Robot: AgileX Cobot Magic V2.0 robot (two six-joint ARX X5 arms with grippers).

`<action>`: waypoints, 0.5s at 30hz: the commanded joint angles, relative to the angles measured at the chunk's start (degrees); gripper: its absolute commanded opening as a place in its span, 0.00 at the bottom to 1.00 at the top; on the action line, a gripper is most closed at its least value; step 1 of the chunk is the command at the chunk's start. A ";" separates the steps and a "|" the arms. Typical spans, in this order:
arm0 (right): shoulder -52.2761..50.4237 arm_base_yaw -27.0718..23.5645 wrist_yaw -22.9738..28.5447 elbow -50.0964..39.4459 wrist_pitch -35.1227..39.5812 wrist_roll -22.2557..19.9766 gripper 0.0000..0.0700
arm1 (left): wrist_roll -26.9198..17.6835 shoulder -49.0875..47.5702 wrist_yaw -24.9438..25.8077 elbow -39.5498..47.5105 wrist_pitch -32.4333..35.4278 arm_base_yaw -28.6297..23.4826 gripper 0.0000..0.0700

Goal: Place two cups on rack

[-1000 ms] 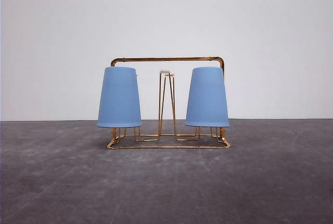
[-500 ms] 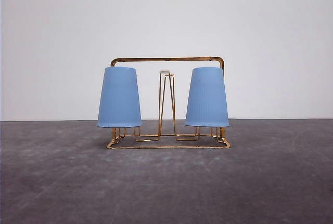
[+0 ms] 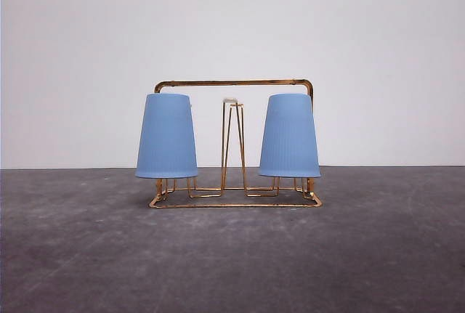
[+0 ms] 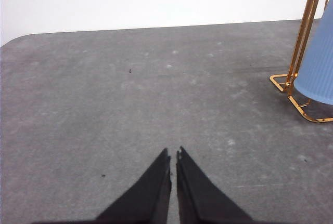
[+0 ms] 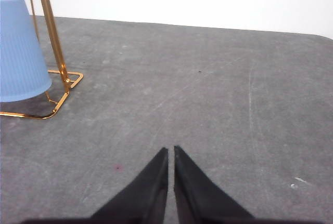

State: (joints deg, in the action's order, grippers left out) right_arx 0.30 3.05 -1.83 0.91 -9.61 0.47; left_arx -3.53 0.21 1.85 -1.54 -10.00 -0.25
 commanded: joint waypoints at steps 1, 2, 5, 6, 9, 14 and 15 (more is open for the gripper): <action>-0.09 0.15 0.00 -0.22 0.59 0.99 0.03 | 0.13 -0.02 0.11 0.83 0.85 0.00 0.00; -0.09 0.15 0.00 -0.22 0.59 1.00 0.03 | 0.13 -0.02 0.11 0.83 0.85 0.00 0.00; -0.09 0.15 0.00 -0.22 0.59 0.98 0.03 | 0.13 -0.02 0.11 0.83 0.85 0.00 0.00; -0.09 0.15 0.00 -0.22 0.59 1.00 0.03 | 0.13 -0.02 0.11 0.83 0.85 0.00 0.00; -0.09 0.15 0.00 -0.22 0.59 0.98 0.03 | 0.13 -0.02 0.11 0.83 0.85 0.00 0.00; -0.09 0.15 0.00 -0.22 0.59 0.98 0.03 | 0.13 -0.02 0.11 0.83 0.85 0.00 0.00; -0.09 0.15 0.00 -0.22 0.59 1.00 0.03 | 0.13 -0.02 0.11 0.83 0.85 0.00 0.00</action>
State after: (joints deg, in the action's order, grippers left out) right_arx 0.30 3.05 -1.83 0.91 -9.61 0.49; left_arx -3.53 0.21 1.85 -1.54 -9.99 -0.25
